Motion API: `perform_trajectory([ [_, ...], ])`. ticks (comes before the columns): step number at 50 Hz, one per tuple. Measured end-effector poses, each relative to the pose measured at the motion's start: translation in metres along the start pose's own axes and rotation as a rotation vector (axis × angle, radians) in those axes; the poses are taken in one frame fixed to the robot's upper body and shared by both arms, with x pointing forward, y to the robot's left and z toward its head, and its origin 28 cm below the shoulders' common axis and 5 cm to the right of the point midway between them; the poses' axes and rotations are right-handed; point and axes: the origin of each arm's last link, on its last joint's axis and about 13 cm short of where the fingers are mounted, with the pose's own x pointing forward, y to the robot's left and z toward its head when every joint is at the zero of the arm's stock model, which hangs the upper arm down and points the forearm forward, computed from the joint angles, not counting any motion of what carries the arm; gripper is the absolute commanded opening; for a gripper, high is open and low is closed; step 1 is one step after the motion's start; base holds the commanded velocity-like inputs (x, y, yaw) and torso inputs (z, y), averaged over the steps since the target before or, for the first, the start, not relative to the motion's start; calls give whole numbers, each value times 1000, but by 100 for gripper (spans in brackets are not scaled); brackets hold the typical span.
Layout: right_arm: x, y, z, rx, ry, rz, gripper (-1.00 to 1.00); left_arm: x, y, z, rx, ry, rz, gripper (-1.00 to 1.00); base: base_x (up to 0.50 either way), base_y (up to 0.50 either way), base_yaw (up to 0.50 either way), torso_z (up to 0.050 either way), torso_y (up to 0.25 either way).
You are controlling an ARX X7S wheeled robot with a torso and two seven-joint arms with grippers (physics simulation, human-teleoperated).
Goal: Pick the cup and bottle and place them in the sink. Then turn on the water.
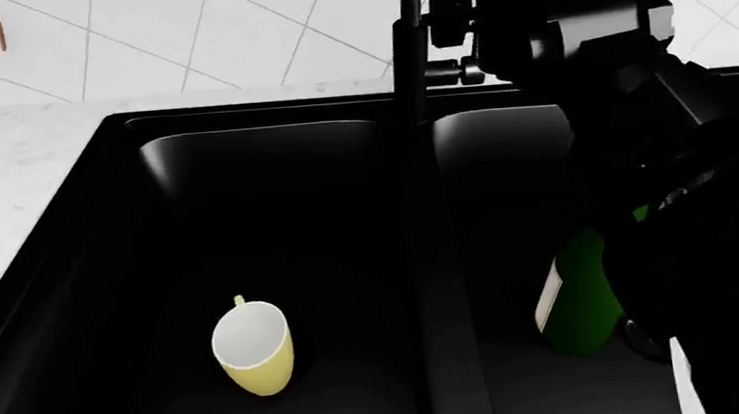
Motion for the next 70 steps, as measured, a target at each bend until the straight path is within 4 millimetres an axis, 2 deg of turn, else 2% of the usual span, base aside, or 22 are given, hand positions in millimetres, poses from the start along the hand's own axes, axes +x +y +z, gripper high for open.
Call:
perform_trajectory([
  [24,-3,0,8,-2,-18,-6,100,0,0,2,3,-9,-7,100,0,0,0,0,-87],
  [70,-4,-11,18,25,-15,-84,100,-1,1,5,-24,-27,2,100,0,0,0,0,0],
])
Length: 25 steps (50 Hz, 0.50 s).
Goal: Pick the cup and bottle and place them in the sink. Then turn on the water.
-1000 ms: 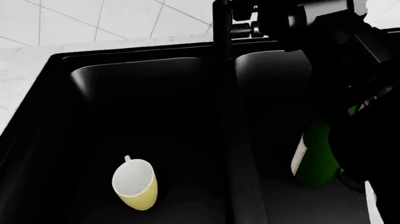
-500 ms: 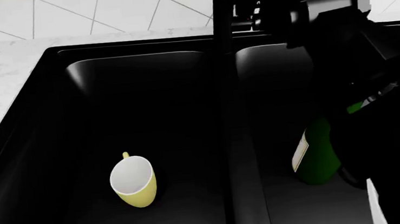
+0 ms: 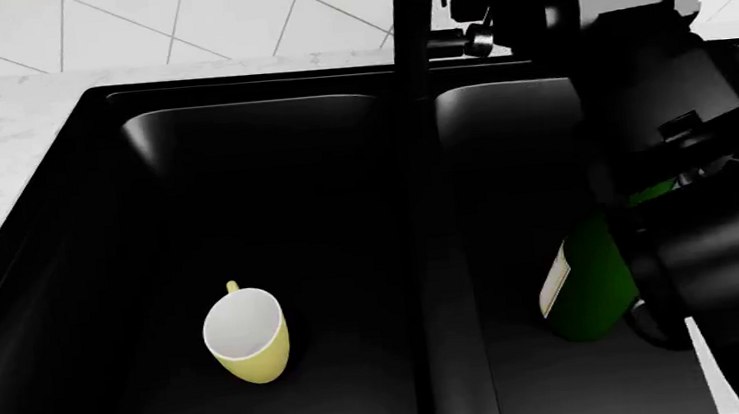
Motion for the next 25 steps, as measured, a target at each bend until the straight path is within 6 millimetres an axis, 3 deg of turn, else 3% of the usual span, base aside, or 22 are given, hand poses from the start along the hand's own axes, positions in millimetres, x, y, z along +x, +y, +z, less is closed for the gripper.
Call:
perform_trajectory([
  [25,-2,-2,5,85,36,-2,100,-1,1,1,-6,-4,4,100,0,0,0,0,0],
])
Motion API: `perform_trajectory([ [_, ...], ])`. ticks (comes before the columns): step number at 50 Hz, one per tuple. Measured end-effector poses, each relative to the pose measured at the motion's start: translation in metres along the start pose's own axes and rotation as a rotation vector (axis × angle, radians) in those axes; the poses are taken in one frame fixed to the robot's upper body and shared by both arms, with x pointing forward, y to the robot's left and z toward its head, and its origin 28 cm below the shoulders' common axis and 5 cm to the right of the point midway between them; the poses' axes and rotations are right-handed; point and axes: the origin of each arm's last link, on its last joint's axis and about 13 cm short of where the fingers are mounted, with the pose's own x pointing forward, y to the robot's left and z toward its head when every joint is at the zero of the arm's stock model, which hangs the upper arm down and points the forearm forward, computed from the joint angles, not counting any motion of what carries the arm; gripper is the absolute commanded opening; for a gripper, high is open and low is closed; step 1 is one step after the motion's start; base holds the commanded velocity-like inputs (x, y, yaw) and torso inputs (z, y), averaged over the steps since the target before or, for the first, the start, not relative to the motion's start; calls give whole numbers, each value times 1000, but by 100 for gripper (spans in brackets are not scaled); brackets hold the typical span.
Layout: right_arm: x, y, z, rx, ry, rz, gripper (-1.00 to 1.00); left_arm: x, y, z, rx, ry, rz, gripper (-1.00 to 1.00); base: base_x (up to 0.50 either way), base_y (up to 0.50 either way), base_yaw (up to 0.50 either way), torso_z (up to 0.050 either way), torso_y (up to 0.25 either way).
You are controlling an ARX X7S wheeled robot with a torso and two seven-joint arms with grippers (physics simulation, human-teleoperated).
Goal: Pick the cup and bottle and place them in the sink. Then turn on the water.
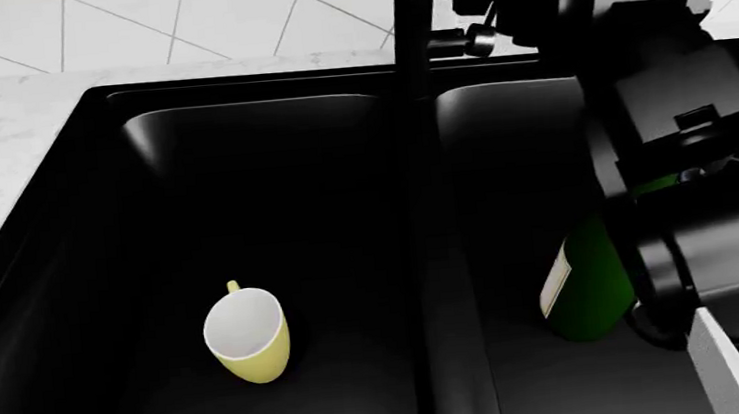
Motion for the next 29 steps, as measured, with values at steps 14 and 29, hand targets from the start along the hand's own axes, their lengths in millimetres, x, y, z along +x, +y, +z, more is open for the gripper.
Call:
perform_trajectory([
  [14,-2,0,2,20,20,-5,100,0,1,1,0,-3,4,100,0,0,0,0,0],
  [29,-3,-1,4,44,38,-7,100,0,1,2,0,-5,7,100,0,0,0,0,0],
])
